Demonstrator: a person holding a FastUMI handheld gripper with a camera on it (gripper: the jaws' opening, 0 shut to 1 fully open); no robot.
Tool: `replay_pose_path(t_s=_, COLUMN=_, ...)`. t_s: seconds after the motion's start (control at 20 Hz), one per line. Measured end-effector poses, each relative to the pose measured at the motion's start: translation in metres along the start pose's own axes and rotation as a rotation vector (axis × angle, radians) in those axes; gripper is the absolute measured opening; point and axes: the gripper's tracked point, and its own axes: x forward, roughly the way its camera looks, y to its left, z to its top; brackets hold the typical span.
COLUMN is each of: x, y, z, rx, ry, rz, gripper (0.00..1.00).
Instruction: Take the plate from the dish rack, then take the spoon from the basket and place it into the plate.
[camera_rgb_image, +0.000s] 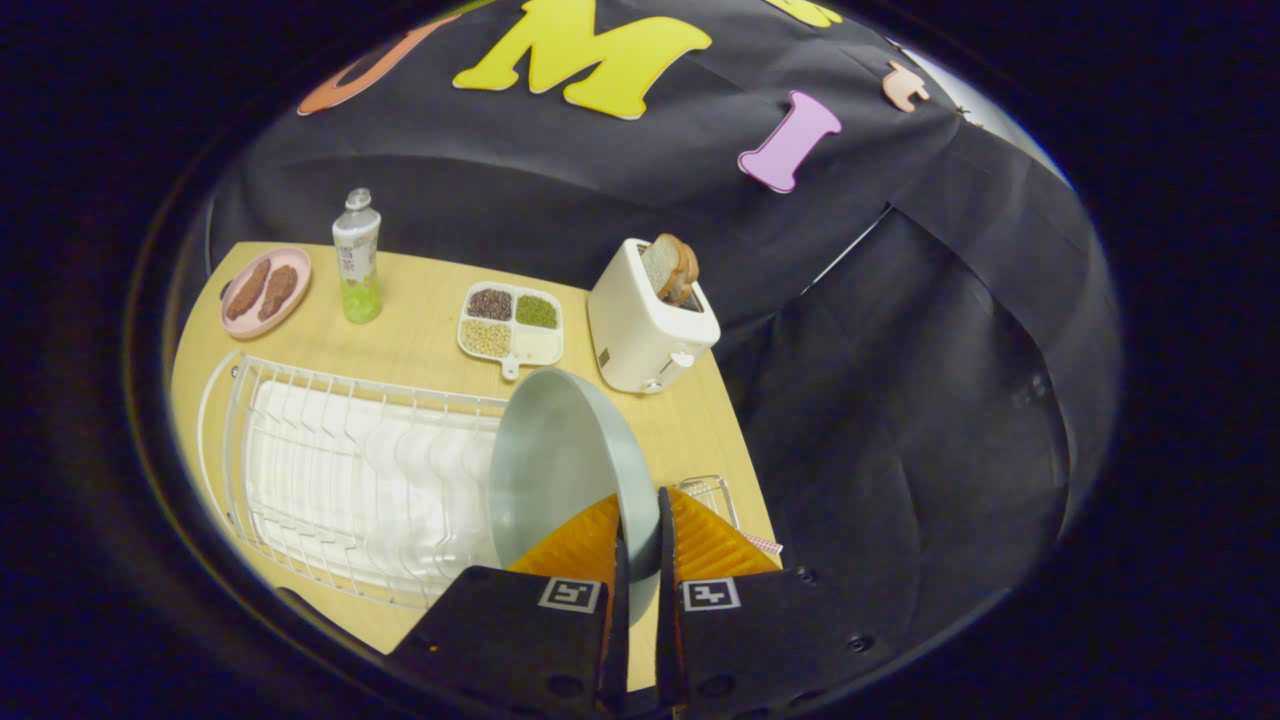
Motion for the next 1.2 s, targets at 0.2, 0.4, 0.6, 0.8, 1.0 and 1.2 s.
replay_pose_path(t_s=0.2, x=-0.042, y=-0.014, z=-0.022, rx=0.051, ry=-0.104, rz=0.13, gripper=0.16)
replay_pose_path(t_s=0.4, x=-0.08, y=-0.011, z=-0.065, rx=0.081, ry=-0.135, rz=0.301, gripper=0.16)
replay_pose_path(t_s=0.6, x=-0.098, y=0.007, z=-0.112, rx=0.115, ry=-0.156, rz=0.456, gripper=0.16)
replay_pose_path(t_s=0.8, x=-0.091, y=0.033, z=-0.168, rx=0.084, ry=-0.173, rz=0.514, gripper=0.16)
replay_pose_path(t_s=1.0, x=-0.071, y=0.059, z=-0.221, rx=0.12, ry=-0.106, rz=0.607, gripper=0.16)
replay_pose_path(t_s=1.2, x=-0.041, y=0.067, z=-0.258, rx=0.13, ry=-0.051, rz=0.629, gripper=0.16)
